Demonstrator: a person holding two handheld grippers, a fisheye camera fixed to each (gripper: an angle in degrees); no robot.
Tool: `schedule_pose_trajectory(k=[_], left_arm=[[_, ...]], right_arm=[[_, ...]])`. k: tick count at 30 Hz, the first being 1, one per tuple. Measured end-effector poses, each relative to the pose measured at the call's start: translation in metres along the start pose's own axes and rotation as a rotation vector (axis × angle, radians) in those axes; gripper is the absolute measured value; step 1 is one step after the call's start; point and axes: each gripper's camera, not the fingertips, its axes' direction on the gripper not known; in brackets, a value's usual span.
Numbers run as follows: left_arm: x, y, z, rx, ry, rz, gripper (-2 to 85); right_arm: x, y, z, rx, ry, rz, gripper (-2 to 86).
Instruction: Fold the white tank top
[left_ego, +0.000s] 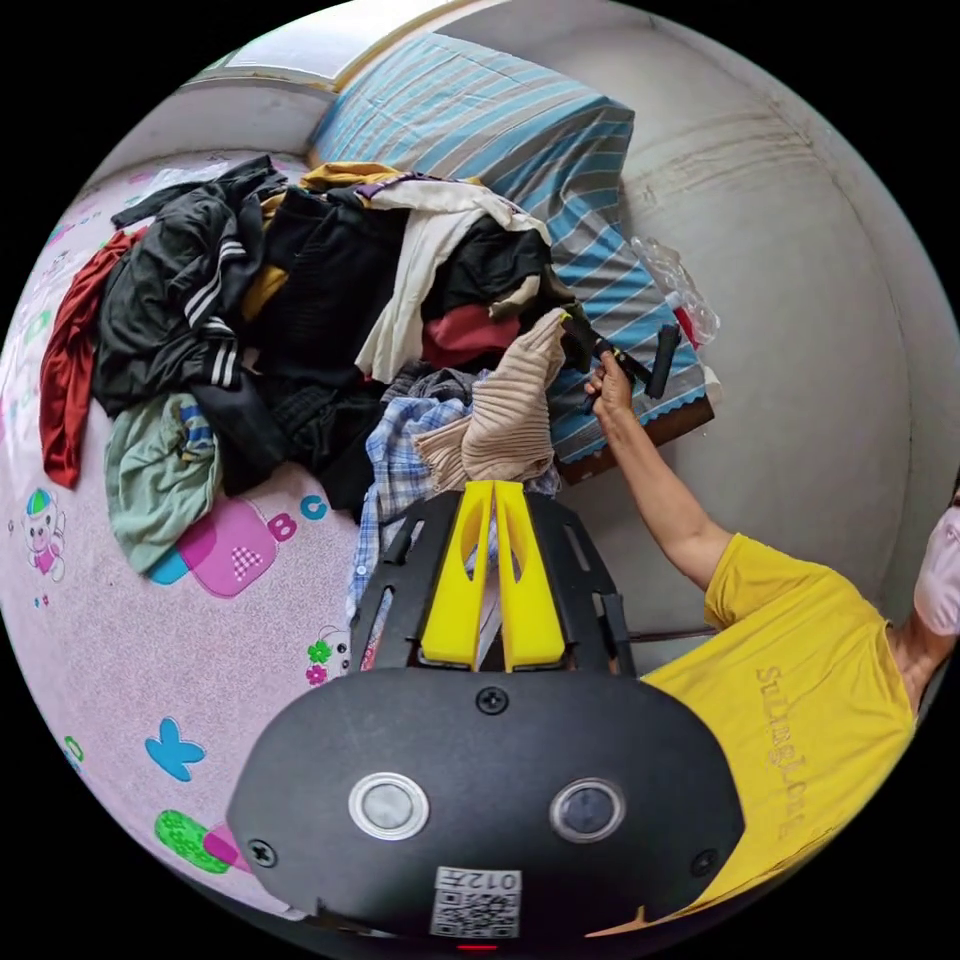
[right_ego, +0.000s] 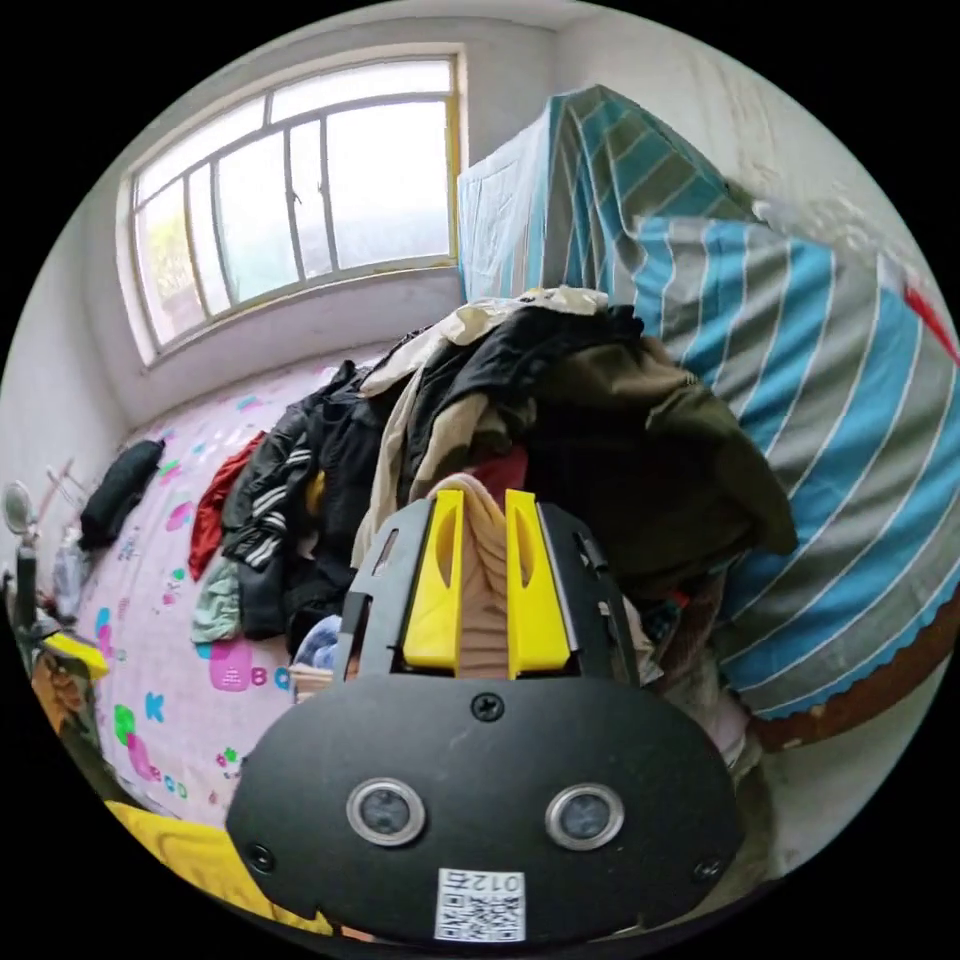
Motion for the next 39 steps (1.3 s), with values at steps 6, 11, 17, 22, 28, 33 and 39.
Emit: schedule_pose_trajectory(k=[6, 11, 17, 22, 28, 33, 39], left_arm=[[-0.044, 0.01, 0.015, 0.025, 0.034, -0.129, 0.4], [-0.085, 0.013, 0.015, 0.08, 0.044, -0.233, 0.4], [-0.113, -0.016, 0.038, 0.021, 0.081, -0.228, 0.5], [-0.116, -0.047, 0.053, -0.024, 0.099, -0.159, 0.5], [-0.113, -0.073, 0.06, 0.007, 0.13, -0.044, 0.4], [-0.107, -0.084, 0.048, 0.06, 0.105, 0.008, 0.4], [-0.131, -0.092, 0.023, 0.102, 0.024, -0.046, 1.2]], right_arm=[[-0.02, -0.023, 0.082, -0.265, 0.029, 0.106, 5.1], [0.034, 0.053, 0.133, -0.451, -0.366, 0.349, 3.1], [0.059, 0.079, 0.105, -0.405, -0.451, 0.334, 2.5], [0.002, 0.013, -0.002, -0.141, 0.185, -0.091, 5.7], [-0.071, -0.04, 0.019, 0.07, -0.147, -0.177, 5.3], [-0.099, -0.078, 0.143, -0.118, -0.186, -0.055, 8.9], [-0.095, -0.104, 0.205, -0.237, -0.328, 0.037, 3.6]])
